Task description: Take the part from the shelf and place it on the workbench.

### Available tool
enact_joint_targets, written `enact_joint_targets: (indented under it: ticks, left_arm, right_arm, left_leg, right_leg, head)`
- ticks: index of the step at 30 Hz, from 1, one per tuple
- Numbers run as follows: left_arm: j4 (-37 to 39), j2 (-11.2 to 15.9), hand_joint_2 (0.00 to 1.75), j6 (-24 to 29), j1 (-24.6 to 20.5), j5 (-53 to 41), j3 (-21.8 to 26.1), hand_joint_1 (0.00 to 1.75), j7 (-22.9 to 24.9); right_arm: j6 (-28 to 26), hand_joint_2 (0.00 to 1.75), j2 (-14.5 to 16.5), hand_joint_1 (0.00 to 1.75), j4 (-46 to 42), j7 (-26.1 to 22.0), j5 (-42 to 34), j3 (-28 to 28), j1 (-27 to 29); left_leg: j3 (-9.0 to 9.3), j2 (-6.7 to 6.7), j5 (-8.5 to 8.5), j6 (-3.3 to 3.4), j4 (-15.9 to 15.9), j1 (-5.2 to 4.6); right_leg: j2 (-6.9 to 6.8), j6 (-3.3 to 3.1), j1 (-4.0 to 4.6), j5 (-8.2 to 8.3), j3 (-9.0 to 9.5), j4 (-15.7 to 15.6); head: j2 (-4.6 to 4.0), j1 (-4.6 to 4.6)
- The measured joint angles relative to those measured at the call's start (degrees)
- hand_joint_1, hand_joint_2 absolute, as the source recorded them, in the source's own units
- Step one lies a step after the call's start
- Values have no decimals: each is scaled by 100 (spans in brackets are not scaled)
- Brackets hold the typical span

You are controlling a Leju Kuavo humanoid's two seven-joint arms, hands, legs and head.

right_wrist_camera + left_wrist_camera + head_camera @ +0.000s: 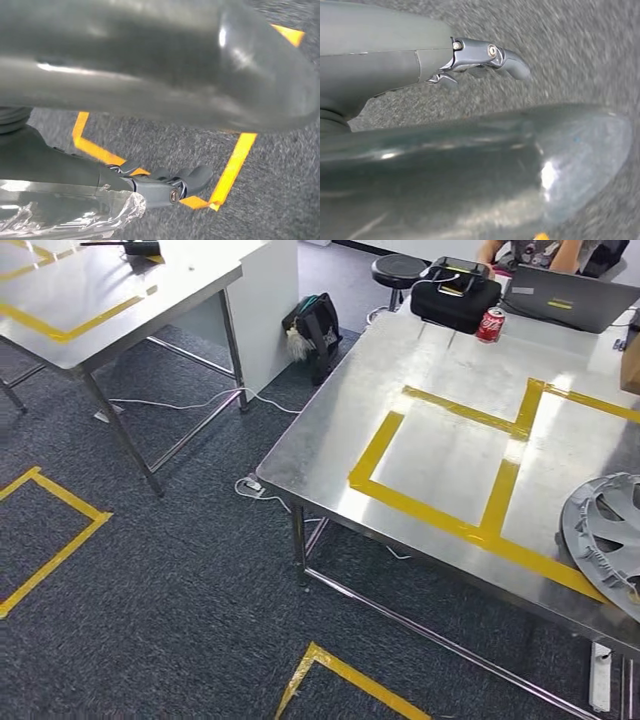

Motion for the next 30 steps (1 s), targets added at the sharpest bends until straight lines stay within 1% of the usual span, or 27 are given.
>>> enact_joint_targets:
  ticks: [1, 2, 3, 4, 5, 6, 7, 9, 10, 12, 13, 14, 15, 16, 17, 18, 19, 20, 21, 22, 23, 24, 25, 26, 27, 28, 30]
  left_arm:
    - [-3, 3, 0, -7, -15, 4, 0, 0, 1]
    - [-4, 3, 0, -13, -23, 15, 0, 0, 2]
    - [-4, -1, 0, -15, -20, 27, 1, 0, 5]
    - [-4, -5, 0, -16, -11, 40, 1, 0, 11]
    - [-4, -11, 0, -17, -4, 55, 2, 0, 18]
    - [-4, -18, 0, -17, -1, 72, 2, 0, 25]
    - [-5, -26, 0, -18, -4, 86, 2, 0, 28]
    - [-6, -42, 0, -22, -9, 114, 3, 0, 32]
    - [-7, -48, 0, -27, 0, 125, 3, 0, 36]
    - [-8, -45, 0, -43, 43, 153, 7, 0, 43]
    - [-8, -47, 0, -54, 63, 163, 8, 0, 50]
    - [-9, -50, 0, -68, 75, 169, 9, 0, 54]
    - [-9, -59, 0, -83, 74, 174, 9, 0, 57]
    - [-9, -68, 0, -103, 65, 181, 9, 0, 61]
    - [-9, -75, 0, -121, 53, 191, 10, 0, 61]
    - [-9, -80, 0, -136, 47, 203, 10, 0, 60]
    - [-9, -82, 0, -148, 47, 215, 11, 0, 60]
    - [-9, -83, 0, -157, 49, 225, 11, 0, 58]
    - [-9, -86, 0, -165, 49, 233, 11, 0, 53]
    - [-9, -102, 0, -177, 42, 239, 11, 0, 44]
    - [-13, -112, 0, -189, 25, 250, 11, 0, 31]
    - [-16, -126, 0, -202, 4, 257, 11, 0, 13]
    - [-21, -137, 0, -214, -7, 267, 11, 0, -2]
    - [-25, -134, 0, -220, 0, 277, 12, 0, -13]
    - [-26, -138, 0, -226, 24, 282, 13, 0, -20]
    - [-27, -137, 0, -228, 52, 287, 14, 0, -22]
    - [-37, -131, 0, -233, 61, 292, 15, 0, -26]
  right_arm:
    - [2, 0, -17, 0, 37, 10, 48, 20, -6]
    - [4, 0, -35, 0, 74, 25, 90, 44, -18]
    - [7, 0, -48, 0, 104, 39, 124, 68, -31]
    - [12, 0, -58, 0, 130, 51, 158, 96, -44]
    - [18, 0, -67, 0, 149, 61, 189, 122, -55]
    - [24, 0, -73, 0, 162, 68, 215, 144, -66]
    - [29, 0, -79, 0, 172, 73, 239, 162, -77]
    - [36, 0, -88, 0, 193, 84, 279, 189, -94]
    - [40, 0, -93, 0, 203, 87, 302, 204, -97]
    - [56, 0, -98, 0, 229, 90, 353, 250, -101]
    - [63, 0, -102, 0, 237, 86, 385, 273, -103]
    - [69, 0, -104, 0, 244, 81, 418, 295, -99]
    - [70, 0, -109, 0, 250, 78, 458, 313, -92]
    - [70, 0, -115, 0, 256, 76, 503, 335, -79]
    - [68, 0, -123, 0, 264, 78, 546, 362, -70]
    - [67, 0, -130, 0, 272, 80, 587, 391, -70]
    - [67, 0, -135, 0, 279, 81, 620, 422, -74]
    - [69, 0, -139, 0, 285, 81, 646, 446, -79]
    - [70, 0, -142, 0, 289, 81, 667, 468, -83]
    - [72, 0, -150, 0, 291, 80, 685, 488, -84]
    - [73, 0, -158, 0, 296, 80, 702, 510, -79]
    - [71, 0, -165, 0, 300, 78, 716, 532, -79]
    - [68, 0, -172, 0, 305, 75, 726, 548, -79]
    - [66, 0, -172, 0, 312, 74, 735, 564, -79]
    - [63, 0, -170, 0, 317, 71, 743, 577, -84]
    - [61, 0, -169, 0, 324, 70, 748, 587, -80]
    - [58, 0, -167, 0, 340, 67, 755, 601, -63]
  left_leg:
    - [-96, -75, 79, 24, 1, -17]
    - [-197, -153, 158, 37, 4, -36]
    - [-296, -230, 237, 41, 7, -53]
    - [-391, -304, 315, 40, 9, -65]
    - [-480, -381, 393, 33, 11, -71]
    - [-559, -458, 471, 23, 11, -71]
    - [-627, -534, 545, 7, 15, -78]
    - [-715, -671, 695, -44, 8, -78]
    - [-741, -733, 769, -82, -10, -75]
    - [-799, -787, 860, -150, -50, -60]
    - [-851, -703, 753, -171, 8, -61]
    - [-927, -564, 510, -190, 186, -62]
    - [-1017, -389, 165, -210, 494, -56]
    - [-1108, -266, -172, -245, 894, -45]
    - [-1177, -200, -391, -284, 1308, -24]
    - [-1192, -170, -447, -321, 1624, 3]
    - [-1135, -156, -361, -356, 1783, 33]
    - [-978, -131, -201, -392, 1742, 65]
    - [-700, -53, -65, -430, 1479, 96]
    - [-318, 101, -18, -469, 1068, 123]
    - [40, 242, -81, -473, 607, 124]
    - [293, 357, -178, -439, 245, 116]
    - [413, 400, -259, -381, 36, 91]
    - [391, 354, -290, -296, -37, 59]
    - [331, 303, -252, -213, -25, 44]
    - [272, 247, -200, -145, -22, 30]
    - [117, 116, -62, -27, -25, 15]
  right_leg:
    - [100, -16, 13, -273, -94, 374]
    - [143, -44, 32, -439, -145, 699]
    - [161, -80, 55, -466, -125, 876]
    - [174, -123, 83, -365, -11, 863]
    - [207, -169, 111, -186, 198, 656]
    - [306, -219, 133, -24, 493, 282]
    - [440, -269, 145, 37, 813, -181]
    - [639, -313, 156, -26, 1222, -861]
    - [638, -321, 166, -64, 1272, -995]
    - [503, -351, 167, 36, 1189, -1015]
    - [427, -386, 161, 112, 1125, -1021]
    - [338, -414, 149, 197, 1047, -1034]
    - [243, -435, 148, 273, 960, -1039]
    - [145, -446, 152, 344, 871, -1037]
    - [34, -441, 155, 416, 785, -1034]
    - [-71, -431, 156, 484, 703, -1027]
    - [-166, -414, 153, 550, 617, -1013]
    - [-252, -388, 147, 612, 528, -991]
    - [-329, -355, 142, 664, 437, -952]
    - [-398, -320, 145, 700, 343, -899]
    - [-469, -282, 150, 722, 265, -830]
    - [-543, -243, 152, 748, 209, -763]
    - [-614, -210, 145, 776, 170, -717]
    - [-689, -174, 123, 811, 153, -688]
    - [-685, -130, 89, 818, 137, -669]
    - [-569, -90, 59, 728, 103, -608]
    - [-166, -33, 26, 263, -40, -190]
  head:
    - [0, 1]
    - [0, 4]
    - [0, 4]
    - [0, 3]
    - [0, 3]
    - [0, 4]
    - [0, 4]
    - [-1, 7]
    - [-1, 18]
    - [-1, 34]
    - [0, 23]
    - [0, 3]
    - [0, -12]
    - [0, -24]
    - [0, -27]
    - [0, -26]
    - [0, -27]
    - [0, -28]
    - [0, -28]
    - [0, -33]
    - [0, -24]
    - [0, -13]
    - [0, -4]
    - [0, 13]
    - [0, 8]
    - [0, 3]
    - [0, -2]
